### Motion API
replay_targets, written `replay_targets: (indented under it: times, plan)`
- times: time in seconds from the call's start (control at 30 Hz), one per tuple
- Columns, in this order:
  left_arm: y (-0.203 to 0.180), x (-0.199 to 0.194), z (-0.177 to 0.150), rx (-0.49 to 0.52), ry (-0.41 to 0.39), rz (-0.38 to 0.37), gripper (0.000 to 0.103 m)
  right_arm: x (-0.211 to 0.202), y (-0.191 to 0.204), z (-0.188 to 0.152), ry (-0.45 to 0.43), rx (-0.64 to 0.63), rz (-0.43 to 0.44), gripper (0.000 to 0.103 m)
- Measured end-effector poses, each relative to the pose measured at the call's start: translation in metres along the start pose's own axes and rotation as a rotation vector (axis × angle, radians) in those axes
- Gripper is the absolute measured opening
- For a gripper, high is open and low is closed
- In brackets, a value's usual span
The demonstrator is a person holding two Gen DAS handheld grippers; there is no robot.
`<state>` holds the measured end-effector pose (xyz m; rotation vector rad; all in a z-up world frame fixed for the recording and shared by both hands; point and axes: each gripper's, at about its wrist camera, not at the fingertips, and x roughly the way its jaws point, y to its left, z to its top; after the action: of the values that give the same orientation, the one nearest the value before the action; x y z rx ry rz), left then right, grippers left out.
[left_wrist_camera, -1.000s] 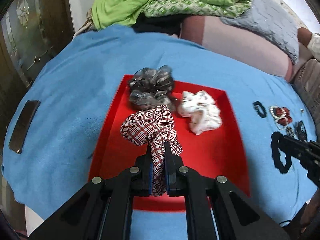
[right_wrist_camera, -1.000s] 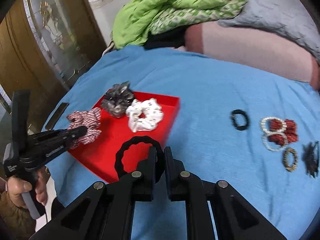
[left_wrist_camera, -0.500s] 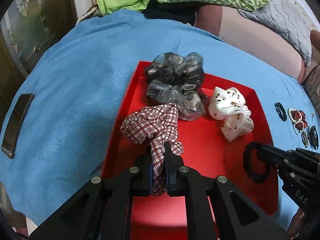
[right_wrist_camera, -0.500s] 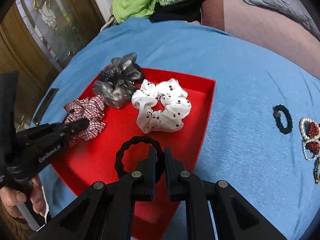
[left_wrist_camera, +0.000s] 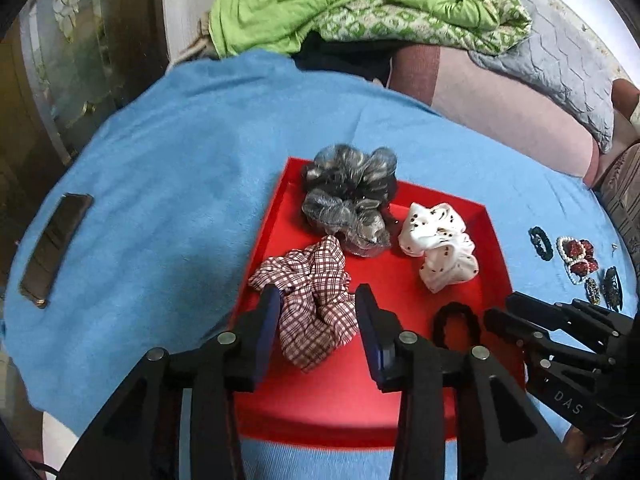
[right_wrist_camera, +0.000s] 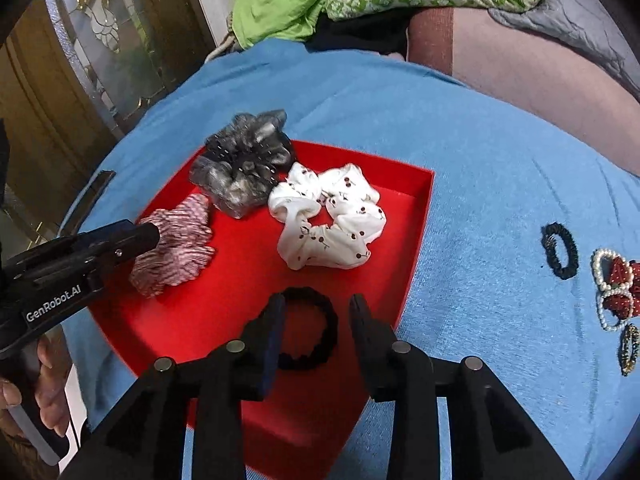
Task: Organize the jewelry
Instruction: 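Withdraw both tools from the tray toward the remaining accessories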
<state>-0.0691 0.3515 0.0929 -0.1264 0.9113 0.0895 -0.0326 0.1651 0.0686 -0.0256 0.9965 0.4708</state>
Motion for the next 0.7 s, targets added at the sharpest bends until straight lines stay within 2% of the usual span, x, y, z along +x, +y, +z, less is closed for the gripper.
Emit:
replay_targets:
  times: [0.1,0.23,0.3,0.5,0.7]
  plan:
    - [-0.004,-0.018,-0.003,-0.003,-0.022,0.014,0.044,-0.021,0.001,-0.005,-0.031,-0.003,0.004,0.038]
    - [-0.013,-0.043,-0.01,0.001,-0.057,0.032,0.047,-0.046,-0.003,-0.016,-0.069,0.007,0.003,0.047]
    - [-0.019,-0.053,-0.014,0.002,-0.071,0.027,0.049,-0.059,-0.007,-0.026,-0.086,0.011,-0.006,0.048]
    - [-0.054,-0.074,-0.025,0.036,-0.072,-0.028,0.05,-0.093,-0.036,-0.067,-0.105,0.025,-0.07,0.05]
    - [-0.109,-0.081,-0.035,0.117,-0.05,-0.086,0.05,-0.114,-0.092,-0.113,-0.1,0.094,-0.157,0.05]
